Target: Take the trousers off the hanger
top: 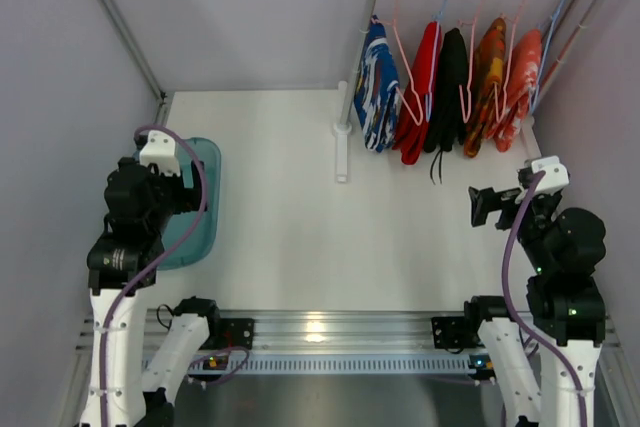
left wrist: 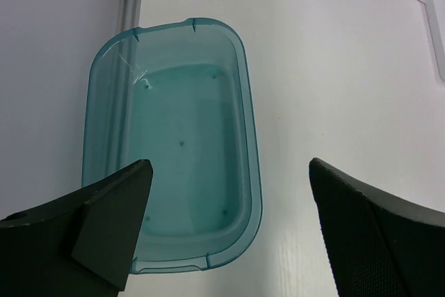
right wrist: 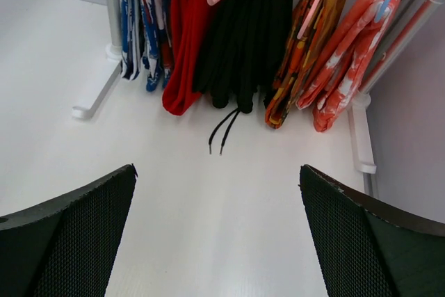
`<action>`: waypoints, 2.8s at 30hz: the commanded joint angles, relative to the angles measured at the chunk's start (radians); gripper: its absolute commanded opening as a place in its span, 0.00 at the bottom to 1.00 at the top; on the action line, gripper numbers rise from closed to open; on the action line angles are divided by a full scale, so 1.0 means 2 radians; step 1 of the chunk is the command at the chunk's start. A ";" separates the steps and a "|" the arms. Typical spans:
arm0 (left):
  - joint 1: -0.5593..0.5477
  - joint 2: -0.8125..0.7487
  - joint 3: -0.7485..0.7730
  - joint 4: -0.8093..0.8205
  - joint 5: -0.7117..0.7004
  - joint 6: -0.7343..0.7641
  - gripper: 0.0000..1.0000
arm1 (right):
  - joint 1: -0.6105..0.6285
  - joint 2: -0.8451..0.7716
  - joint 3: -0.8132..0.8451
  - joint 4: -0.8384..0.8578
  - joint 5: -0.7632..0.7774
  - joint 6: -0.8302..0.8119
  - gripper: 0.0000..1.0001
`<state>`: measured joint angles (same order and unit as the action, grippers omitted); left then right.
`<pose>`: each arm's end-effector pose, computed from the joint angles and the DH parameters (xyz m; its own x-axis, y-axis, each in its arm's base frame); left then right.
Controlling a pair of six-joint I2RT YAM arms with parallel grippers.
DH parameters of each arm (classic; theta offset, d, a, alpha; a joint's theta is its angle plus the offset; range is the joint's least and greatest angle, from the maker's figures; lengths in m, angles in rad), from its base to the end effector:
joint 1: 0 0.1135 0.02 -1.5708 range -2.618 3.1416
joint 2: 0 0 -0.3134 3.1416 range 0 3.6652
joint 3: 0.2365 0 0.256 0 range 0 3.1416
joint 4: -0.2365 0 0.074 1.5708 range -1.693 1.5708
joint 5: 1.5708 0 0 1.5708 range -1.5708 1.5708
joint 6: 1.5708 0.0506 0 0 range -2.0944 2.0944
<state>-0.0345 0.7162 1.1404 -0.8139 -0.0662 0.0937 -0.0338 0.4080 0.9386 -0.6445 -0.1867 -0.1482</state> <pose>0.1009 -0.0001 0.4291 -0.3805 0.1066 -0.9186 0.0089 0.9937 0.1116 0.0398 0.0080 0.4015 -0.0900 -0.1421 -0.9857 -0.1662 0.9780 -0.1258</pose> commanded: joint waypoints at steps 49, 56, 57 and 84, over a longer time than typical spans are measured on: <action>0.002 0.052 -0.026 0.034 -0.102 -0.051 0.99 | 0.146 0.680 0.555 0.097 -0.088 0.225 0.58; 0.002 0.058 -0.029 0.040 -0.100 -0.051 0.99 | 0.147 0.693 0.547 0.124 -0.167 0.280 0.46; 0.002 0.059 -0.029 0.040 -0.099 -0.051 0.99 | 0.147 0.695 0.545 0.125 -0.176 0.284 0.43; 0.002 0.088 -0.010 0.040 -0.065 -0.074 0.99 | 0.102 0.710 0.536 0.394 -0.352 0.560 0.00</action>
<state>-0.0345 0.8886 1.0859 -0.7773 -0.2184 -0.0326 0.1673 1.8614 1.9369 -0.1677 -0.8230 0.8948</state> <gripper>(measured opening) 0.990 0.017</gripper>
